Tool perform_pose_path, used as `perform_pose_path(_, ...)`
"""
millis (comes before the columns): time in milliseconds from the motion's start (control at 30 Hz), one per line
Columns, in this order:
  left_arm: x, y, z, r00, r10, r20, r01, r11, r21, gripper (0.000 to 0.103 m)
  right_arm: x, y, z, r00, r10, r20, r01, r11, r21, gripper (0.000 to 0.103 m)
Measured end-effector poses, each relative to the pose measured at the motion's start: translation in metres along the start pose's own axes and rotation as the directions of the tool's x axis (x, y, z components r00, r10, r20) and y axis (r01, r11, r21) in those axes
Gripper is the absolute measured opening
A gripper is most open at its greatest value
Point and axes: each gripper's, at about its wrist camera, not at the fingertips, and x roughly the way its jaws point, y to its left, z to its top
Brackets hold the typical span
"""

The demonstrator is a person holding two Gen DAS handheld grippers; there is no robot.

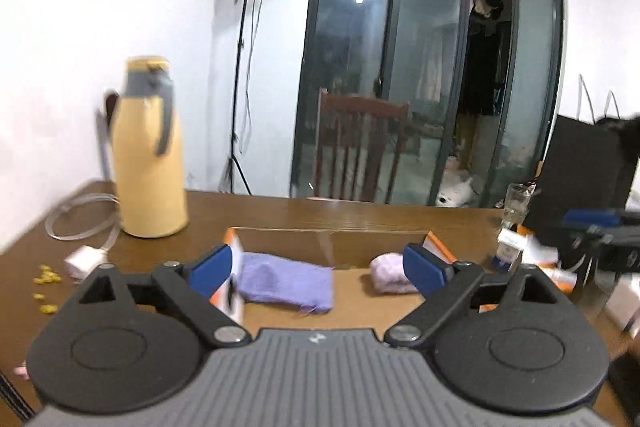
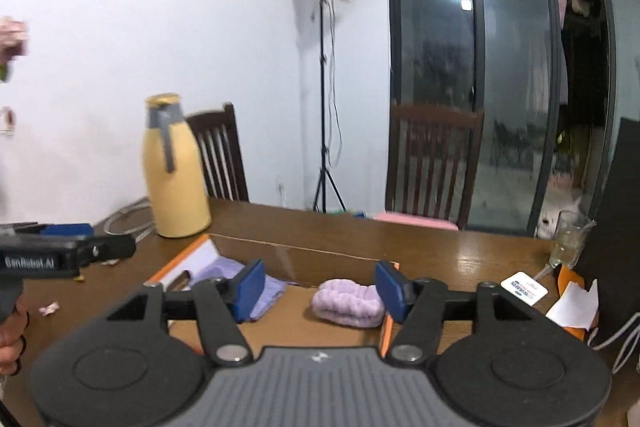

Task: Organize soft objects
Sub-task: 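Move the right gripper back toward the pile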

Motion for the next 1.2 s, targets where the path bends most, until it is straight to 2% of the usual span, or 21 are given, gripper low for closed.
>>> perform_pose_path(133, -0.059, 0.000, -0.039, 0.996, 0.022, 0.090, -0.026, 0.998, 0.049, 0.100, -0.050, 0.027, -0.038, 0.995, -0.027, 0.096, 0.029, 0.999, -0.026, 0.075)
perform_pose_path(200, -0.088, 0.001, -0.059, 0.990, 0.038, 0.136, -0.047, 0.997, 0.067, 0.102, -0.071, 0.038, -0.054, 0.993, -0.015, 0.121, 0.019, 0.999, -0.030, 0.079)
perform_pose_path(267, -0.112, 0.003, -0.077, 0.981, 0.084, 0.176, -0.096, 0.994, 0.060, 0.102, -0.094, 0.049, -0.074, 0.990, -0.010, 0.143, 0.017, 0.999, -0.045, 0.087)
perform_pose_path(367, -0.142, 0.001, -0.106, 0.958, 0.157, 0.241, -0.180, 0.980, 0.080, 0.103, -0.130, 0.064, -0.105, 0.982, -0.015, 0.187, 0.033, 0.995, -0.095, 0.089)
perform_pose_path(433, -0.156, 0.000, -0.124, 0.951, 0.188, 0.247, -0.214, 0.973, 0.082, 0.103, -0.152, 0.070, -0.125, 0.977, -0.027, 0.211, 0.047, 0.994, -0.094, 0.093)
perform_pose_path(533, -0.173, 0.006, -0.146, 0.949, 0.214, 0.231, -0.224, 0.974, 0.019, 0.103, -0.174, 0.073, -0.154, 0.975, -0.034, 0.221, 0.044, 0.998, -0.040, 0.098)
perform_pose_path(667, -0.188, 0.013, -0.166, 0.949, 0.239, 0.207, -0.243, 0.970, -0.002, 0.103, -0.180, 0.072, -0.188, 0.985, -0.035, 0.171, 0.044, 0.998, -0.053, 0.098)
perform_pose_path(767, -0.186, 0.017, -0.169, 0.945, 0.247, 0.212, -0.256, 0.967, 0.013, 0.103, -0.170, 0.073, -0.203, 0.990, -0.075, 0.116, 0.084, 0.993, -0.081, 0.098)
perform_pose_path(1000, -0.180, 0.019, -0.169, 0.950, 0.241, 0.200, -0.245, 0.970, -0.003, 0.103, -0.164, 0.077, -0.203, 0.989, -0.089, 0.115, 0.096, 0.994, -0.057, 0.098)
perform_pose_path(1200, -0.158, 0.015, -0.174, 0.967, 0.220, 0.130, -0.222, 0.975, 0.001, 0.103, -0.144, 0.072, -0.204, 0.991, -0.108, 0.075, 0.109, 0.994, -0.007, 0.096)
